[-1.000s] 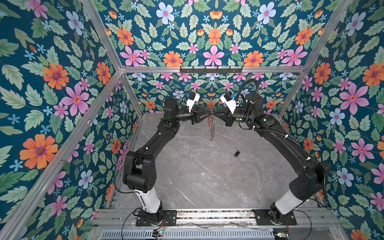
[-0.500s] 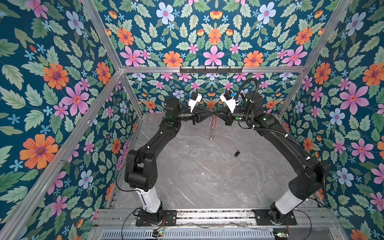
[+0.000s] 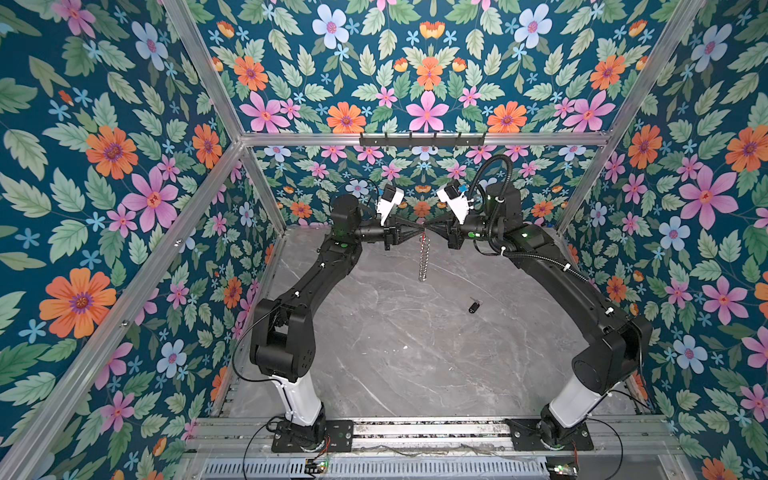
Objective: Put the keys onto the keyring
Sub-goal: 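Release the split ring and swing the right gripper down toward the black key fob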
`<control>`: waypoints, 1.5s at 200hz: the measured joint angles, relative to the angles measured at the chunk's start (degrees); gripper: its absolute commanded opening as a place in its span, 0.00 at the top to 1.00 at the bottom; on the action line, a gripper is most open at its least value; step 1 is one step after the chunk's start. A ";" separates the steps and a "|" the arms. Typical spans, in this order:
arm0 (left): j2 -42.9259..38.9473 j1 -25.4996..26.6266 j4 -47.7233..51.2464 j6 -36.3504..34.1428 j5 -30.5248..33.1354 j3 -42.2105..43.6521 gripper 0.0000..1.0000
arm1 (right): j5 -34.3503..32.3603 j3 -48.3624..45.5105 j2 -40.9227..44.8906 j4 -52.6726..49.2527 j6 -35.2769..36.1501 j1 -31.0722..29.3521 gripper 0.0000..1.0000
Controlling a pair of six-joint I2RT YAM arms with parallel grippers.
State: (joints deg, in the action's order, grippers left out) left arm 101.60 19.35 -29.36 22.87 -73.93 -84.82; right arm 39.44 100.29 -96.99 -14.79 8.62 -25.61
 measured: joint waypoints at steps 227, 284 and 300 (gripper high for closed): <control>2.08 3.56 -50.21 38.38 29.16 12.55 1.00 | -4.17 -14.36 5.66 25.97 -21.70 0.24 0.79; -0.76 3.69 -35.78 38.69 30.91 11.63 1.00 | -10.05 -13.90 6.73 23.12 -20.57 1.29 0.78; -2.16 4.00 -30.75 37.13 32.11 12.39 1.00 | -12.57 -14.82 7.63 21.11 -20.59 1.29 0.78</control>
State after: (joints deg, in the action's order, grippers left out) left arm 99.44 23.35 -60.12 60.01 -41.82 -72.42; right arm 26.87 85.47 -89.36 6.33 -11.97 -24.32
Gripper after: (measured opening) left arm 0.050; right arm 0.219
